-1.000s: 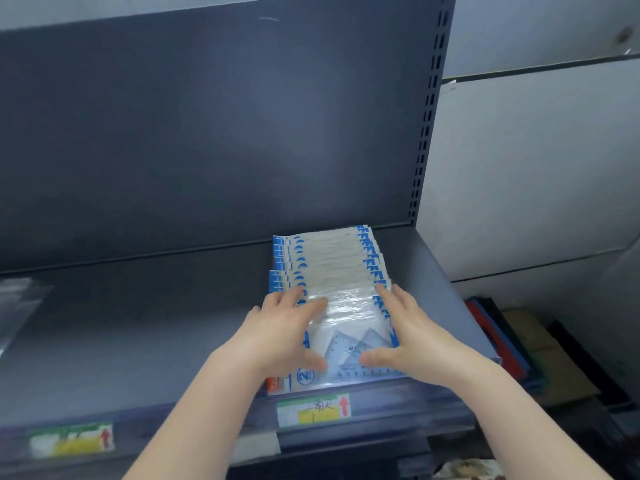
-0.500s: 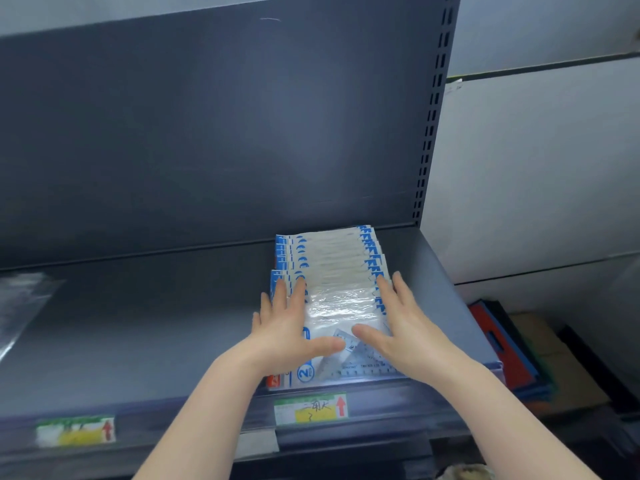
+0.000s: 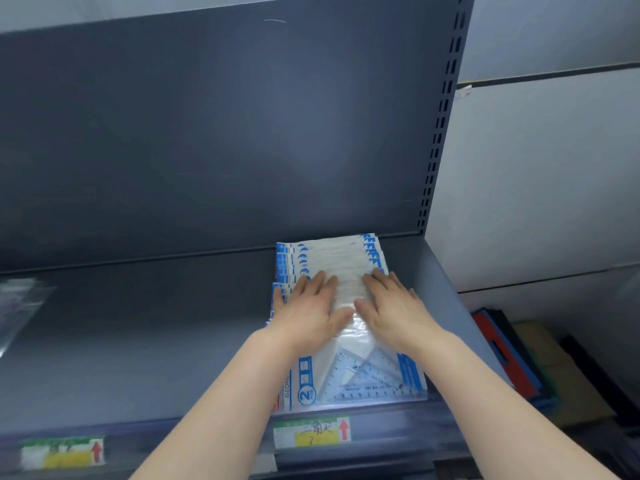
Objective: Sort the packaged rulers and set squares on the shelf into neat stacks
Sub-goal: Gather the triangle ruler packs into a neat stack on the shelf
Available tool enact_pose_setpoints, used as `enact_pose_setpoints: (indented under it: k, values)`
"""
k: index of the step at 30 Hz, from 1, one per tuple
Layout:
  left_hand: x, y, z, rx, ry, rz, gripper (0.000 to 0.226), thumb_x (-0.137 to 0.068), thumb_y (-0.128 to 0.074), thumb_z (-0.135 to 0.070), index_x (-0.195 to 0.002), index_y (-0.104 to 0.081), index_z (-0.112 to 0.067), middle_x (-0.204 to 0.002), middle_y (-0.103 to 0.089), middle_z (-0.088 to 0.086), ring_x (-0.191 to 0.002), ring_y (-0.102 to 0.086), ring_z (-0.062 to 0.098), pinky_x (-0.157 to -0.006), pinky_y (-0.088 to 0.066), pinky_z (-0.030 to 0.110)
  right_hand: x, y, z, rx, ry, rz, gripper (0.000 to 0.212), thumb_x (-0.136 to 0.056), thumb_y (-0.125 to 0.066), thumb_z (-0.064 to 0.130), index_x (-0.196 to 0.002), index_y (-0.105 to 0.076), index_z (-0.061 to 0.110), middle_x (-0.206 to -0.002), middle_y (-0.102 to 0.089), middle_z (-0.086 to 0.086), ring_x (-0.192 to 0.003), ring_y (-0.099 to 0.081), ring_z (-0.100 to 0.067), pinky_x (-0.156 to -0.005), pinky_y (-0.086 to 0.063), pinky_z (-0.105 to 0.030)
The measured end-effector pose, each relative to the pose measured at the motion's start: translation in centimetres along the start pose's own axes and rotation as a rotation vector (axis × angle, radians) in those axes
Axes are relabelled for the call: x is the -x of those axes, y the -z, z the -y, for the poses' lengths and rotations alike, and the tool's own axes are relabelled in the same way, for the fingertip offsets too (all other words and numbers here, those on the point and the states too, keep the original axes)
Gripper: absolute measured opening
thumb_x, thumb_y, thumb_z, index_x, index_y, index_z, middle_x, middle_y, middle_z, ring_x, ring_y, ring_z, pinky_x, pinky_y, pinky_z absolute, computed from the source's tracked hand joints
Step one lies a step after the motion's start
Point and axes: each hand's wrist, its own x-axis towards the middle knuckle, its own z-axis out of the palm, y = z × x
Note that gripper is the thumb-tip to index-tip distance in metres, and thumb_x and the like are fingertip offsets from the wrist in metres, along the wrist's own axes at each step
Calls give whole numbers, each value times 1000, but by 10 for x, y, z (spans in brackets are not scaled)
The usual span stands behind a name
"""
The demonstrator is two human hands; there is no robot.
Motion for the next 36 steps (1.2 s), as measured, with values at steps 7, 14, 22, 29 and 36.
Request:
enact_pose_setpoints:
  k: [7,14,22,29,36]
  values:
    - [-24,20,2,-43,23,-13,66,-98,-30,-58,-155,-17,-27,-163,-7,-4,-150,-3,17,-117,2,58,-6,4,1,40,-11,-19,52,-101,-32,41,-147,-29,18,-159,-19,-1,-148,-8,-23,-116,-20,-45]
    - [-44,24,-4,-35,-10,-3,62,-102,-30,-47,-156,-10,-26,-164,1,-5,-150,2,18,-119,-1,55,-2,9,1,90,40,-37,42,-102,-32,33,-140,-41,17,-153,-31,0,-144,-21,-19,-112,-27,-41]
    - [-53,27,-12,-31,-18,49,64,-98,-36,-53,-154,-17,-28,-163,-8,-4,-149,-5,19,-118,-6,56,3,9,-5,-57,-3,-43,44,-101,-35,25,-143,-34,14,-148,-34,-3,-137,-31,-26,-104,-34,-35]
    - [-29,33,8,-53,-29,-73,27,-101,-33,-25,-121,-51,-22,-154,-32,2,-146,-18,24,-116,-10,60,1,15,13,145,70,-100,39,-101,-35,30,-135,-43,14,-148,-35,-4,-145,-18,-24,-110,-27,-41]
    - [39,48,87,-127,149,-112,34,-101,-37,-29,-131,-52,-22,-141,-47,-3,-135,-36,23,-111,-28,51,-10,-2,97,164,259,-68,42,-98,-41,37,-136,-45,18,-146,-39,-3,-140,-27,-23,-108,-32,-38]
